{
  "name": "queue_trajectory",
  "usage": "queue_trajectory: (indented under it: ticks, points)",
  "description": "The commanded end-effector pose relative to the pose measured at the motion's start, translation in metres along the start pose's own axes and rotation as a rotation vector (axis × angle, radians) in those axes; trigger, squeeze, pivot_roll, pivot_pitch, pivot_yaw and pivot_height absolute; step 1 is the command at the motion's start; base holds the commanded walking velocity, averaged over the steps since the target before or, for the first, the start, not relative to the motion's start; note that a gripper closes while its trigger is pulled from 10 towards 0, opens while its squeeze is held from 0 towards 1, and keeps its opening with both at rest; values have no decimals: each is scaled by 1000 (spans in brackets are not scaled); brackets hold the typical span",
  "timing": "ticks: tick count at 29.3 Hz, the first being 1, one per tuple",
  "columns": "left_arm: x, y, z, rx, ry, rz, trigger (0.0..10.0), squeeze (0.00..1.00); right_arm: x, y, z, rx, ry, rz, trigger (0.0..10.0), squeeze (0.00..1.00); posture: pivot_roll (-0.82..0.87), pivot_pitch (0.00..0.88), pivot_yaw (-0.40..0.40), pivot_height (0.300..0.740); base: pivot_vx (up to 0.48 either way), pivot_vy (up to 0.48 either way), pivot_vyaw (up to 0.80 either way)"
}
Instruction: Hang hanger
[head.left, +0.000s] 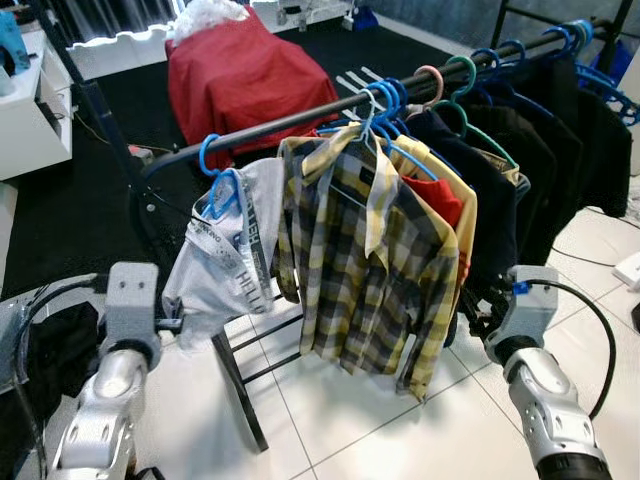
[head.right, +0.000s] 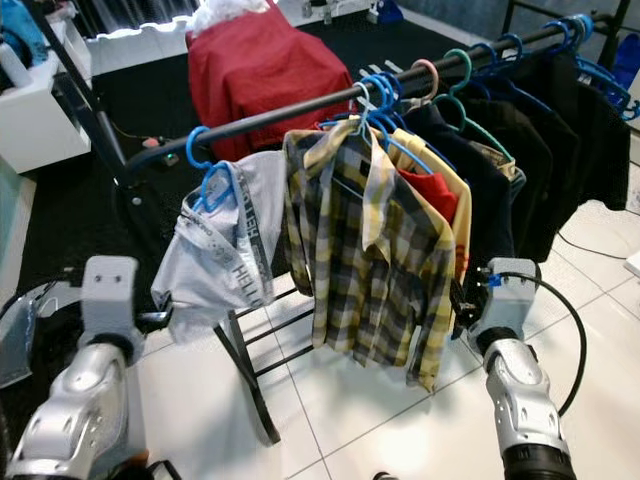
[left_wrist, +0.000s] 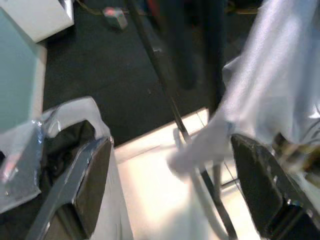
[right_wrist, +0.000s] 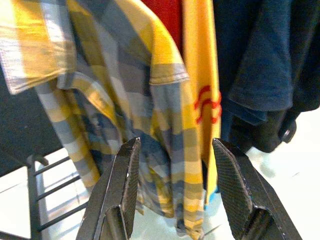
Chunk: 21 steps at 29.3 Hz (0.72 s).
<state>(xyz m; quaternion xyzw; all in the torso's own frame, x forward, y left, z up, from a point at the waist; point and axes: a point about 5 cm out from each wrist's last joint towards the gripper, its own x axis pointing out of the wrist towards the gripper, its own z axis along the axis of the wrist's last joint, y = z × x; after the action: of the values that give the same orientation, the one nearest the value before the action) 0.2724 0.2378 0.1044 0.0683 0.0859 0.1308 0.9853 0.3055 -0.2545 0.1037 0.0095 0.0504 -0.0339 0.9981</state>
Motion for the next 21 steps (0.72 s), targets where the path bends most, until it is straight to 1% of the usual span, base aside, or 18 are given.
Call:
queue_trajectory:
  ticks: [1,4,5,6,7,8,9,10,13,16,21]
  points:
    - [-7,20,-27,31,81,54,10000,1000,-3,-5,-13,-7,48,-32,10000,0,-84,154,79,740,0,0,0]
    - [-10,22,-33,26,96,52,10000,1000,-4,-6,-15,-9,55,-38,10000,0,-84,154,79,740,0,0,0]
    - [-14,17,-38,26,92,-14,10000,129,-4,-8,-18,-8,66,-48,10000,0,-81,151,78,740,0,0,0]
    - [-18,10,-45,35,91,-89,10000,0,-6,-10,-24,-15,87,-60,10000,0,-79,152,78,740,0,0,0]
    - [-18,10,-45,35,91,-89,10000,0,-6,-10,-24,-15,87,-60,10000,0,-79,152,78,740,0,0,0]
    - [-22,4,-51,41,98,-145,10000,0,-7,-11,-29,-19,105,-68,10000,0,-79,152,78,740,0,0,0]
    - [-22,4,-51,41,98,-145,10000,0,-7,-11,-29,-19,105,-68,10000,0,-79,152,78,740,0,0,0]
    - [-24,0,-56,37,105,-172,10000,0,-7,-12,-33,-19,119,-74,10000,0,-81,150,78,740,0,0,0]
    - [-24,-1,-62,21,127,-177,10000,0,-8,-12,-37,-19,133,-78,10000,0,-83,149,77,740,0,0,0]
    - [-21,-9,-70,-29,163,-175,10000,0,-10,-10,-46,-22,165,-74,10000,0,-83,135,85,740,0,-398,0]
    - [-19,-12,-73,-42,173,-182,10000,0,-10,-7,-53,-27,189,-66,10000,0,-80,132,87,740,0,-420,0]
